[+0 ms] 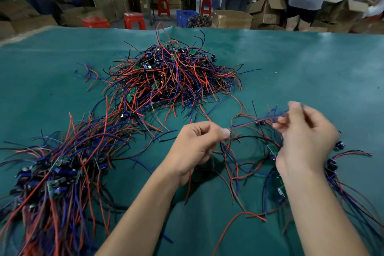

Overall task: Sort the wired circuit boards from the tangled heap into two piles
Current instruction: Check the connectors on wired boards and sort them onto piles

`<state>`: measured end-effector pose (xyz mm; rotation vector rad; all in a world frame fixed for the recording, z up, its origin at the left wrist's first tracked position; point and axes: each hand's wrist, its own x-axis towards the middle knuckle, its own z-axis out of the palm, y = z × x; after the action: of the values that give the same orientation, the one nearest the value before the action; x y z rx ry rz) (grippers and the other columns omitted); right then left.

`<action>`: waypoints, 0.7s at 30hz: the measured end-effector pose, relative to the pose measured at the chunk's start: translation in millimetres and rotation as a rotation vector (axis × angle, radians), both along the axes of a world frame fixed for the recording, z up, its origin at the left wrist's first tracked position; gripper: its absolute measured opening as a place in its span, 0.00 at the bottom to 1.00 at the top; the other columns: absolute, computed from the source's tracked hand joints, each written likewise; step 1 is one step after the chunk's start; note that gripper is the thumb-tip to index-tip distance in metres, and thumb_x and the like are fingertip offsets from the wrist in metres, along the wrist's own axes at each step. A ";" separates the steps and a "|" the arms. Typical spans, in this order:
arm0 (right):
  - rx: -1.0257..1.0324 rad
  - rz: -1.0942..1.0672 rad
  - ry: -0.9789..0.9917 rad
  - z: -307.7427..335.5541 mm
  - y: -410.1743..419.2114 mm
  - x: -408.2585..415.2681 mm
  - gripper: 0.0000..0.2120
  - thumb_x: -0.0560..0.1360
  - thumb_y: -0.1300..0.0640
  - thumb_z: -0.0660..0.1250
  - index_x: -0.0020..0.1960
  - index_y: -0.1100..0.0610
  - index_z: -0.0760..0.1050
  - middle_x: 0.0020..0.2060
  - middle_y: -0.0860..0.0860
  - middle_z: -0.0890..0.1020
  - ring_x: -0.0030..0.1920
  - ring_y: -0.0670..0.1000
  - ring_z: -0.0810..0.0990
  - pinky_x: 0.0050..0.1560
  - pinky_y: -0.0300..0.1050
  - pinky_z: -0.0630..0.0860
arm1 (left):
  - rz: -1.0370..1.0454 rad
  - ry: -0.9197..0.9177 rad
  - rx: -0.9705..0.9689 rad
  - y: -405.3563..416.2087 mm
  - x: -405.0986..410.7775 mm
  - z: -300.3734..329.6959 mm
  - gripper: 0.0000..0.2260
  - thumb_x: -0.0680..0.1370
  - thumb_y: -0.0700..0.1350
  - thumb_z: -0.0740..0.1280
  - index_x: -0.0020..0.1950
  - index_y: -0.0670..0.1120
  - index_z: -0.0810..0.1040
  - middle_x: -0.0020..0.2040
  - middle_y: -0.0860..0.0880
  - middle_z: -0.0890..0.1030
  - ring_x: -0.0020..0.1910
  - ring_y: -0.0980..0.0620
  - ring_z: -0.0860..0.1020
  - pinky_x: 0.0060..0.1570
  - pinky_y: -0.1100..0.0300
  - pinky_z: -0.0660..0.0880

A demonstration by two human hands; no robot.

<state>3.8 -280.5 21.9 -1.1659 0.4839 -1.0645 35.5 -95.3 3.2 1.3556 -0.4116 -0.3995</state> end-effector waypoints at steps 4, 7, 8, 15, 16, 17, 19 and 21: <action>0.044 0.154 0.084 2.4 14.1 -3.5 0.06 0.80 0.59 0.70 0.44 0.54 0.80 0.36 0.50 0.80 0.30 0.46 0.77 0.28 0.41 0.74 | 0.129 0.037 -0.058 4.0 6.5 -1.9 0.07 0.82 0.41 0.64 0.54 0.38 0.78 0.41 0.46 0.84 0.22 0.57 0.63 0.22 0.67 0.61; -0.263 0.556 0.334 -7.4 41.7 -5.9 0.07 0.78 0.53 0.72 0.44 0.54 0.83 0.37 0.49 0.86 0.35 0.50 0.82 0.31 0.44 0.75 | 0.086 0.069 -0.077 0.5 4.9 -4.8 0.08 0.83 0.37 0.60 0.54 0.41 0.78 0.43 0.47 0.85 0.23 0.57 0.68 0.23 0.67 0.66; -0.408 0.605 0.387 -11.0 46.5 -6.8 0.06 0.77 0.51 0.73 0.45 0.52 0.84 0.38 0.47 0.86 0.37 0.49 0.83 0.34 0.45 0.76 | 0.062 0.054 -0.066 0.0 4.0 -5.4 0.08 0.82 0.36 0.60 0.52 0.43 0.79 0.40 0.48 0.84 0.22 0.57 0.69 0.23 0.67 0.66; -0.685 0.423 0.325 -8.4 39.4 -6.0 0.08 0.74 0.47 0.70 0.46 0.51 0.83 0.37 0.41 0.84 0.38 0.42 0.81 0.44 0.50 0.79 | -0.017 0.009 0.044 0.6 2.3 -3.0 0.08 0.83 0.39 0.61 0.50 0.41 0.79 0.28 0.44 0.80 0.18 0.54 0.71 0.20 0.66 0.65; -0.657 0.373 0.296 -6.8 34.8 -5.3 0.09 0.75 0.48 0.69 0.46 0.52 0.83 0.37 0.42 0.84 0.38 0.43 0.81 0.43 0.52 0.80 | -0.023 -0.006 0.078 -0.5 1.5 -3.8 0.08 0.83 0.39 0.61 0.50 0.40 0.79 0.27 0.45 0.79 0.18 0.54 0.71 0.20 0.66 0.64; -0.614 0.333 0.259 -4.7 28.9 -4.7 0.08 0.75 0.48 0.69 0.46 0.52 0.82 0.36 0.42 0.84 0.38 0.44 0.81 0.42 0.52 0.81 | -0.031 -0.024 0.110 -1.1 0.2 -4.0 0.08 0.82 0.39 0.61 0.50 0.39 0.80 0.26 0.45 0.78 0.18 0.54 0.71 0.21 0.65 0.64; -0.484 0.306 0.163 -0.3 17.6 -4.8 0.06 0.77 0.50 0.69 0.45 0.51 0.81 0.36 0.44 0.84 0.37 0.44 0.81 0.38 0.44 0.79 | -0.057 -0.049 0.134 -1.7 -1.7 -3.2 0.09 0.82 0.39 0.61 0.47 0.39 0.80 0.27 0.46 0.79 0.19 0.54 0.71 0.23 0.63 0.64; -0.386 0.293 0.103 4.6 11.5 -6.1 0.06 0.79 0.54 0.69 0.43 0.51 0.80 0.35 0.45 0.84 0.36 0.45 0.81 0.38 0.39 0.78 | -0.078 -0.058 0.144 -2.4 -1.7 -1.5 0.09 0.82 0.38 0.61 0.46 0.40 0.79 0.31 0.46 0.81 0.21 0.53 0.72 0.25 0.62 0.65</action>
<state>-2.3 -269.0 26.5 -1.5846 0.1783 -0.8651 33.7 -97.6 1.8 1.4974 -0.4917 -0.4623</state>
